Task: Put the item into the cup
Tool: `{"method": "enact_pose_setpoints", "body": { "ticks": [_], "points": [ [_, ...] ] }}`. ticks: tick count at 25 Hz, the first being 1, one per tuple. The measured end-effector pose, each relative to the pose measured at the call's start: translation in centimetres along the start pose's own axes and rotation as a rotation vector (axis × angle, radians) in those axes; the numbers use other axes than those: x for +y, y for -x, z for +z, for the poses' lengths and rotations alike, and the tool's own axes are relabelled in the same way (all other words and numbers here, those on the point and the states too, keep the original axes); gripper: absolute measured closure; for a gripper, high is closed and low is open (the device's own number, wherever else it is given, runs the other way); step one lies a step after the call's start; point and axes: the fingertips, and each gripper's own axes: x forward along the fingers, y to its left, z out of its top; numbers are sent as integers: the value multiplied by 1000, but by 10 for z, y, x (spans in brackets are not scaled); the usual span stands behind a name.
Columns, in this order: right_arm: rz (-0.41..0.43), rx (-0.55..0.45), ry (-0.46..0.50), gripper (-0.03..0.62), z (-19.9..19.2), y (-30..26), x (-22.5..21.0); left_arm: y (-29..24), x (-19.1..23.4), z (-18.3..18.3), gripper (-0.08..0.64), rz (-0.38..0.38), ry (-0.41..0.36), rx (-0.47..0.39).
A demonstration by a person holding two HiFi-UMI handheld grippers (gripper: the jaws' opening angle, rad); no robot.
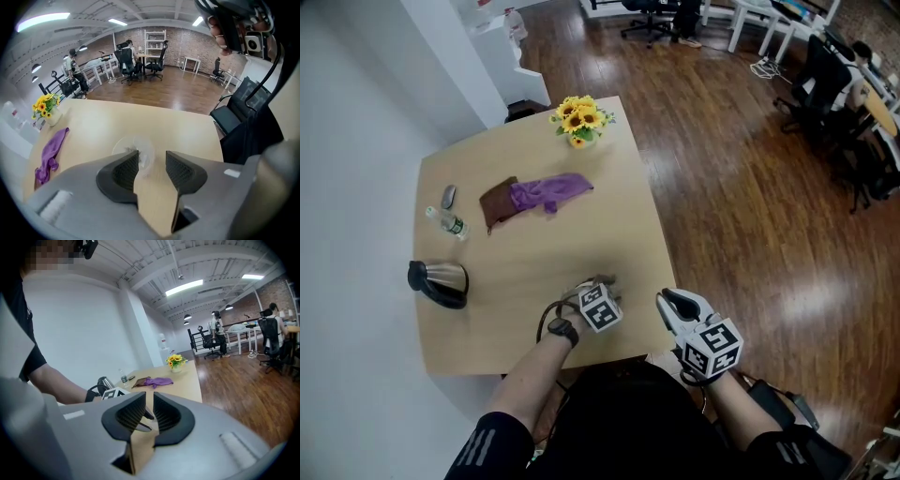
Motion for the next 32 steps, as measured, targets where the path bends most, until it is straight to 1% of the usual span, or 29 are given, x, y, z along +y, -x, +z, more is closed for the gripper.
{"method": "enact_pose_setpoints", "body": {
  "ticks": [3,7,10,13,15,18,20,22,27,29,32],
  "points": [
    [2,5,-3,532,-3,3,0,-9,2,-2,382,5,-20,35],
    [0,14,-11,532,-9,6,-2,-17,3,-5,382,-1,-25,74],
    [0,15,-11,533,-10,6,-5,-19,4,-4,382,-7,-19,74],
    [4,16,-12,532,-10,7,-7,-12,8,-1,382,16,-7,48],
    [11,14,-14,532,-9,8,-8,0,11,4,382,36,20,6],
    [29,8,-10,533,-6,8,-9,29,15,10,382,73,99,-84],
    [47,3,-5,533,-4,8,-7,55,17,12,382,117,151,-157],
    [73,0,3,533,-2,6,-5,82,20,13,382,160,206,-249],
    [144,12,49,534,4,-1,10,152,12,-8,382,255,413,-480],
    [162,-3,66,534,14,-2,18,176,5,-21,382,298,459,-528],
    [188,-37,40,534,26,5,35,202,-13,-42,382,344,467,-536]
  ]
}}
